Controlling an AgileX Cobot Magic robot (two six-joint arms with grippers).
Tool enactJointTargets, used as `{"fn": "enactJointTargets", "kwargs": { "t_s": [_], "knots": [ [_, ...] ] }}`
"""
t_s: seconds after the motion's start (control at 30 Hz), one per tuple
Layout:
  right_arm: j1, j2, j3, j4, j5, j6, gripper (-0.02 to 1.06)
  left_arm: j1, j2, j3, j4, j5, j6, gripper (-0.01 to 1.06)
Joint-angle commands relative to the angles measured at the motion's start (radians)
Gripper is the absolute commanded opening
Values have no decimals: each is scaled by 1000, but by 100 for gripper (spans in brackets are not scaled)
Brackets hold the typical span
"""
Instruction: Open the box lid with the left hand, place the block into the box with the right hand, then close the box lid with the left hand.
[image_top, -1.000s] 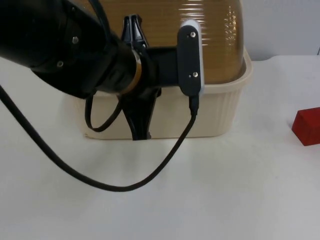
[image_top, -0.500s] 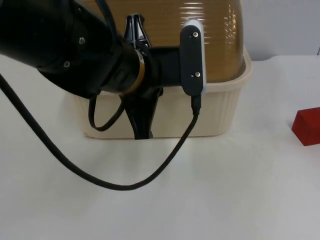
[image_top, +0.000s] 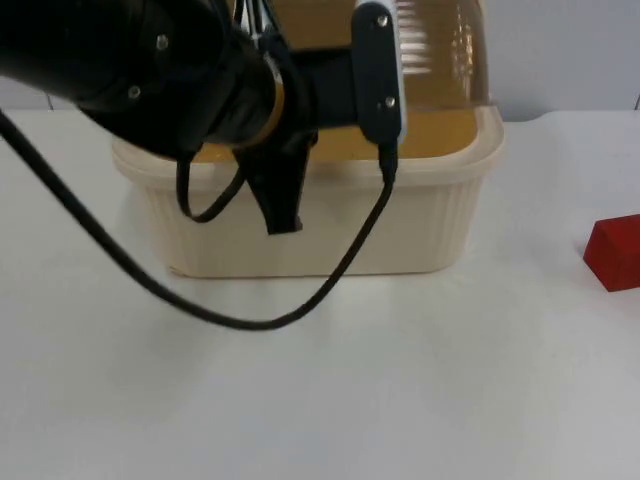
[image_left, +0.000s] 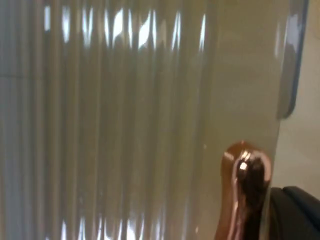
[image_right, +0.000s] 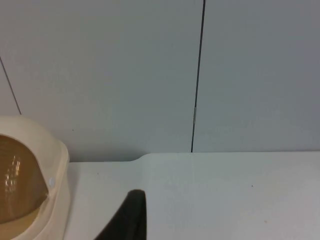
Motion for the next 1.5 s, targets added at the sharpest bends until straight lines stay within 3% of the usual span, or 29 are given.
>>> {"fn": "enactJointTargets", "kwargs": {
  "t_s": [0.0,0.33,0.47,0.57,0.7,0.73,0.83,0.87,0.97,1.0,1.1,1.23,1.33,1.4,1.47],
  "knots": [
    [-5,0,-4,-10,-5,-8,105,3,-10,-49,0,27,-4,0],
    [-5,0,-4,-10,-7,-18,105,94,18,-205,0,-9,-4,0],
    [-5,0,-4,-10,-7,-28,105,120,20,-227,0,-49,-4,0],
    [-5,0,-4,-10,-7,-32,105,114,9,-229,-22,-29,-7,0],
    [-5,0,-4,-10,1,-32,105,77,-55,-227,-360,-23,-7,0],
    [-5,0,-4,-10,1,-32,105,77,-55,-227,-360,-23,-7,0],
    [-5,0,-4,-6,3,-32,105,70,-133,-227,-844,-18,5,0],
    [-5,0,-4,-6,3,-32,105,70,-133,-227,-844,-18,5,0],
    [-5,0,-4,1,5,-32,105,72,-221,-227,-1306,113,169,0],
    [-5,0,-4,1,5,-32,105,72,-250,-227,-1371,146,215,0],
    [-5,0,-4,1,7,-32,105,72,-313,-227,-1474,199,301,0],
    [-5,0,-4,1,15,-32,105,109,-433,-227,-1585,185,365,0],
    [-5,0,-4,8,16,-32,105,220,-539,-227,-1653,176,409,0],
    [-5,0,-4,15,16,-32,105,324,-599,-227,-1616,175,409,0],
    [-5,0,-4,25,16,-32,105,373,-621,-227,-1587,175,409,0]
  ]
}}
